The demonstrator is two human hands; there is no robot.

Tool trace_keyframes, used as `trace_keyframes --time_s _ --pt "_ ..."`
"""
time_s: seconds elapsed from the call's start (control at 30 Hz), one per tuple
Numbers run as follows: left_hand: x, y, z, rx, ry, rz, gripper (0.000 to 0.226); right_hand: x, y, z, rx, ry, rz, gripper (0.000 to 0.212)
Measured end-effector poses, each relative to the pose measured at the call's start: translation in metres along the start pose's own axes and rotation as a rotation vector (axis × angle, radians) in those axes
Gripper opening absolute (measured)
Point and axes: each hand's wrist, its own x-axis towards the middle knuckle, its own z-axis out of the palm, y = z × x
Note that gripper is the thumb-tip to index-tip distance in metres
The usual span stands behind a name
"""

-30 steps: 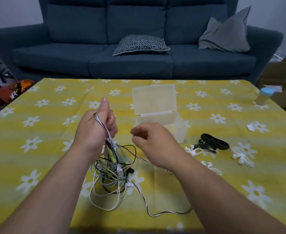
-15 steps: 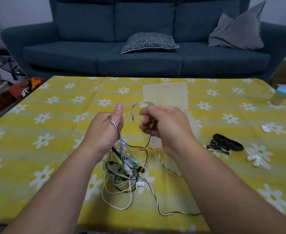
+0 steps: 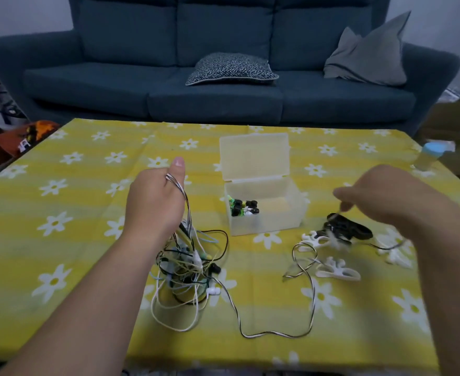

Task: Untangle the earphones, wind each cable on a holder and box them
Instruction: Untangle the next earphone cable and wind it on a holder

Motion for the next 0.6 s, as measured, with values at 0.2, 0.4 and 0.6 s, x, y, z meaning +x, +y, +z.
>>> trace_keyframes --time_s 0.2,0.4,0.6 --pt "-0.016 0.023 0.019 0.123 -0.099 0.086 0.061 -0.004 0.024 0.004 -0.233 -0.010 -0.023 0.045" --pt "-0.027 0.037 0.047 0.209 -0.224 0.155 0.057 -0.044 -0.043 0.062 0.763 -0.462 -0.432 0.031" --pt "-0.023 0.030 0.059 0.103 -0.261 0.119 0.039 -0.044 -0.057 0.082 0.958 -0.612 -0.348 0.014"
